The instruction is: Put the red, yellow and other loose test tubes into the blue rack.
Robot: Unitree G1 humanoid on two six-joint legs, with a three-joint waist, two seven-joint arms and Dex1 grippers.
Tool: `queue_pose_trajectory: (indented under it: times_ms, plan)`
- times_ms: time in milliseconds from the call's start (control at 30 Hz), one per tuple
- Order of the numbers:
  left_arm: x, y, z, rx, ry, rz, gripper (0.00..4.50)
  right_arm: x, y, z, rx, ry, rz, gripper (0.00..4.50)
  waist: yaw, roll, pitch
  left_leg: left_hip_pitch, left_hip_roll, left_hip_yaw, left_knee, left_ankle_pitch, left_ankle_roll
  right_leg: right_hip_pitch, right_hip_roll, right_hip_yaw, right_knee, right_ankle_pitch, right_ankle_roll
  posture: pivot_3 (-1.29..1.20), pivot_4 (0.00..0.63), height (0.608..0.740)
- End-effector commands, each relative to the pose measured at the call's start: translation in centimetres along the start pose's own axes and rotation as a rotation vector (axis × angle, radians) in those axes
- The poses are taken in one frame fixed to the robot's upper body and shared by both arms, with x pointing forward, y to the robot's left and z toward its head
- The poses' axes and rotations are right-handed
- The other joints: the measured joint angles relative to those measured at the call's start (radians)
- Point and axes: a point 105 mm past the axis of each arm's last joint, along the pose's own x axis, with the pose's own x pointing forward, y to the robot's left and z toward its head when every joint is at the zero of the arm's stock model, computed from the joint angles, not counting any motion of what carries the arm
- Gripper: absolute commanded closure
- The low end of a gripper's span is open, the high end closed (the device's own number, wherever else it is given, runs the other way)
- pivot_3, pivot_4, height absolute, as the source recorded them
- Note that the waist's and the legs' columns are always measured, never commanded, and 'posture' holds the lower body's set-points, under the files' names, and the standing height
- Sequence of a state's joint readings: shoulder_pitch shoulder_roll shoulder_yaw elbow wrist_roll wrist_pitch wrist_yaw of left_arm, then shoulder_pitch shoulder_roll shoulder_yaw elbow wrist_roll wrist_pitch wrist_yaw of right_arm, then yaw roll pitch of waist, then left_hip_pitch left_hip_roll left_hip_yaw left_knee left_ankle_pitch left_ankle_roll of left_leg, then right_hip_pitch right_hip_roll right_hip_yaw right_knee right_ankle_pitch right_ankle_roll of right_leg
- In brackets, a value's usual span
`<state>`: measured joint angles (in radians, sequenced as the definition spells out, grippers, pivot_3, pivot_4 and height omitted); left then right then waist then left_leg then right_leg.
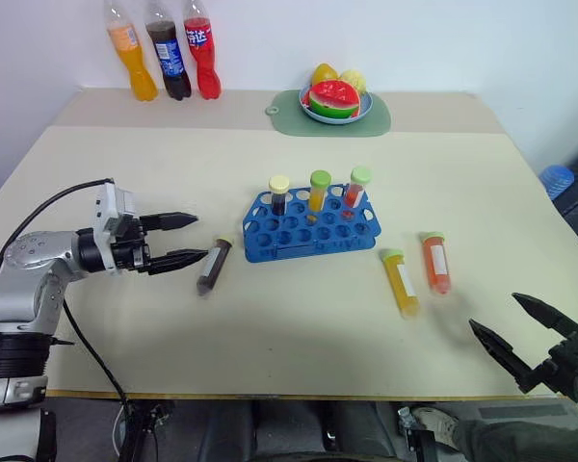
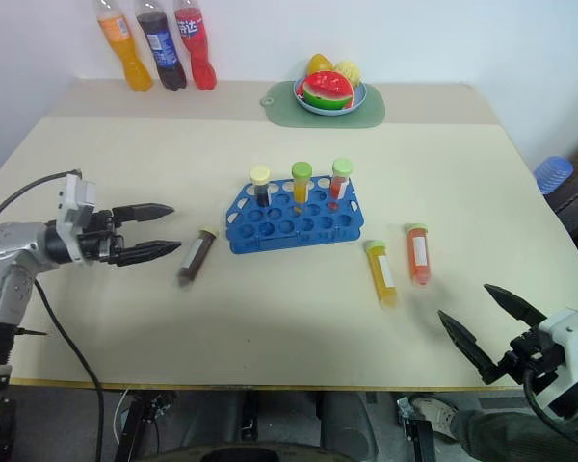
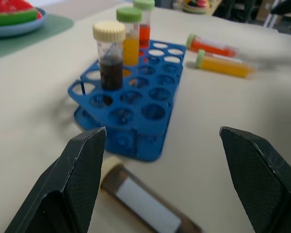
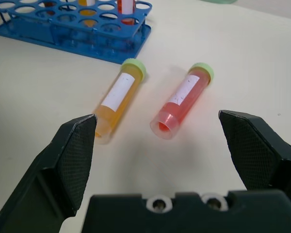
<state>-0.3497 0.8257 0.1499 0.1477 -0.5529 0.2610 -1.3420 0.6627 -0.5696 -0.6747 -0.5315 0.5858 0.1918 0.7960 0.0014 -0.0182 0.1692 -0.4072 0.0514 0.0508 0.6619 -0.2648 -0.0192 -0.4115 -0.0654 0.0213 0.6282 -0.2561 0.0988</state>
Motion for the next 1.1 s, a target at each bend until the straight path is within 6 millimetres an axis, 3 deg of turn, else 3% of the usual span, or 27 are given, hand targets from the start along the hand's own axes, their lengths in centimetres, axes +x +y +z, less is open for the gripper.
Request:
queue_pose_trajectory:
  times_ms: [33,233,400,567,733,967,1100]
  plan:
    - [-0.7,0.1,0.3,0.049,0.03,-0.003,0.65,-0.4,0.0,1.2,-0.043,-0.03,-0.001,0.05,0.003,0.0,0.0,-0.001,0.0,0.0,0.0,0.0,0.0,0.0,0.0,0.0,0.0,0.0,0.0,0.0,0.15,0.74]
    - [-0.3,-0.5,0.8,0.026,-0.02,-0.039,0.65,0.0,-0.4,1.4,-0.07,-0.037,-0.021,0.05,0.007,0.0,0.0,-0.001,0.0,0.0,0.0,0.0,0.0,-0.001,-0.001,0.0,0.0,0.0,0.0,0.0,0.15,0.74]
    - [0.5,-1.7,1.4,0.018,-0.064,-0.112,0.65,0.9,-0.8,2.8,-0.08,-0.056,-0.036,0.05,0.008,0.0,0.0,-0.001,0.0,0.0,0.0,0.0,0.0,-0.001,-0.001,0.0,0.0,0.0,0.0,0.0,0.15,0.74]
    - [2.0,-3.0,1.4,0.067,-0.061,-0.189,0.65,2.6,-1.7,5.1,-0.113,-0.034,-0.067,0.05,0.007,0.0,0.0,-0.001,-0.001,0.0,0.0,0.0,0.0,-0.001,-0.001,0.001,0.0,0.0,0.0,0.0,0.15,0.74]
    - [4.1,-3.8,1.0,0.115,-0.066,-0.244,0.65,5.9,-3.7,7.2,-0.05,0.041,-0.117,0.05,0.006,0.0,0.001,-0.001,-0.002,0.001,0.0,0.0,0.0,-0.001,0.0,0.001,0.0,0.0,0.0,0.0,0.15,0.74]
    - [5.3,-4.6,1.5,0.154,-0.08,-0.297,0.65,8.8,-6.7,6.0,0.143,0.328,-0.153,0.05,0.009,-0.001,0.001,-0.003,-0.001,0.0,0.001,0.0,0.001,-0.002,0.001,0.001,0.0,0.0,-0.001,0.0,0.15,0.74]
    - [5.5,-5.0,1.5,0.157,-0.081,-0.303,0.65,10.0,-7.1,5.9,0.215,0.421,-0.118,0.05,0.007,0.0,0.001,-0.005,-0.002,0.001,0.001,0.0,0.002,-0.004,0.001,0.002,0.0,0.0,0.0,0.0,0.15,0.74]
